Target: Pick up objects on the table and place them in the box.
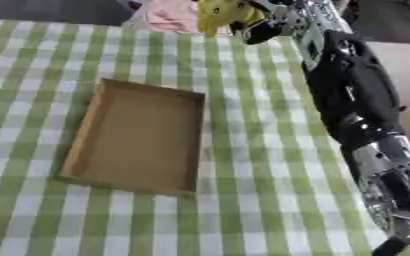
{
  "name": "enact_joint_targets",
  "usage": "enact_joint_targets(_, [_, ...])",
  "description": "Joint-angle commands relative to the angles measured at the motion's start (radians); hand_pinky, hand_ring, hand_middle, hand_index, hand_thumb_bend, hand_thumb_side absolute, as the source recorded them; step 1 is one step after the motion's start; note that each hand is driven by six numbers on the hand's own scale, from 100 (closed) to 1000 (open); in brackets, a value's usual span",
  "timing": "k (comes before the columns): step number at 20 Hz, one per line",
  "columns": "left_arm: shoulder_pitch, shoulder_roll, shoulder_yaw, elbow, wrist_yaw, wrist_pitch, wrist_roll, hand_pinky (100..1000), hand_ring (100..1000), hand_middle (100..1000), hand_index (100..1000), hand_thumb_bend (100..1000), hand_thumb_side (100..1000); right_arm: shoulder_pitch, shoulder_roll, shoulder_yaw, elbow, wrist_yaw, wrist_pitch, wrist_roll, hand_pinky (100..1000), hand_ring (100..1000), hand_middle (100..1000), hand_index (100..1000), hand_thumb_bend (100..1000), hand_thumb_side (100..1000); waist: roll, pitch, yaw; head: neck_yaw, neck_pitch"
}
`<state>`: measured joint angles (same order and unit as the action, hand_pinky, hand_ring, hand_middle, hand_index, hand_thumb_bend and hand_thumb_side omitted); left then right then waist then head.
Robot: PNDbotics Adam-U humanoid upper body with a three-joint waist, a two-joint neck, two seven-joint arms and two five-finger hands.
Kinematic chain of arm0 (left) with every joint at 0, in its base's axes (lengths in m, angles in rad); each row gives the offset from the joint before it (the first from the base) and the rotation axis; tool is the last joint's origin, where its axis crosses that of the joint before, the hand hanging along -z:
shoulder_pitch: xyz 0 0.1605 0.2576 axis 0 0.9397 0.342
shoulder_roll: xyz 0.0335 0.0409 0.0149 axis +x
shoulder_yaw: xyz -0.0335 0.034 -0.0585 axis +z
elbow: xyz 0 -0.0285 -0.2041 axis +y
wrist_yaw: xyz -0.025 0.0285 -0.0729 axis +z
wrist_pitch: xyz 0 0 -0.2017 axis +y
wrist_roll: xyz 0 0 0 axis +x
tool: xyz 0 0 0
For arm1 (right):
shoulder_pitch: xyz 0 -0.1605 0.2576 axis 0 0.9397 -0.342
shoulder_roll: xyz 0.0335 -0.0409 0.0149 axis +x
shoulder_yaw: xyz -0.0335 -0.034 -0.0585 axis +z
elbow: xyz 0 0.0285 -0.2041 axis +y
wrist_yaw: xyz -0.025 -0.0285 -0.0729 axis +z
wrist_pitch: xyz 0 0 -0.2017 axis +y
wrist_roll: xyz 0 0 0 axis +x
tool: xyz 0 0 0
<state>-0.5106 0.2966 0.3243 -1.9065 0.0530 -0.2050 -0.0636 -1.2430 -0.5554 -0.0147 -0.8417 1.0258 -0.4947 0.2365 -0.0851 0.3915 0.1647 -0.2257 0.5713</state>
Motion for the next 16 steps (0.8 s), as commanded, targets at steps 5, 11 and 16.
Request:
enact_joint_targets(5, [-0.005,0.016,0.003,-0.014,-0.002,0.003,0.039,370,614,643,640,100,759,0.022,-0.032,0.088,-0.226,-0.225,-0.02,0.089,687,583,573,795,100,167,0.016,-0.037,-0.012,-0.006,0.024])
enact_joint_targets(11, [-0.003,0.023,0.032,-0.037,-0.005,0.038,0.168,389,619,650,649,100,768,0.075,0.006,0.16,-0.43,-0.313,0.0,0.169,689,591,581,793,100,112,0.02,-0.049,-0.021,-0.005,0.04])
enact_joint_targets(16, [-0.002,0.026,0.031,-0.052,-0.017,0.051,0.2,405,621,651,653,100,752,0.09,0.011,0.174,-0.496,-0.336,0.034,0.199,689,594,587,795,100,129,0.021,-0.052,-0.021,-0.005,0.043])
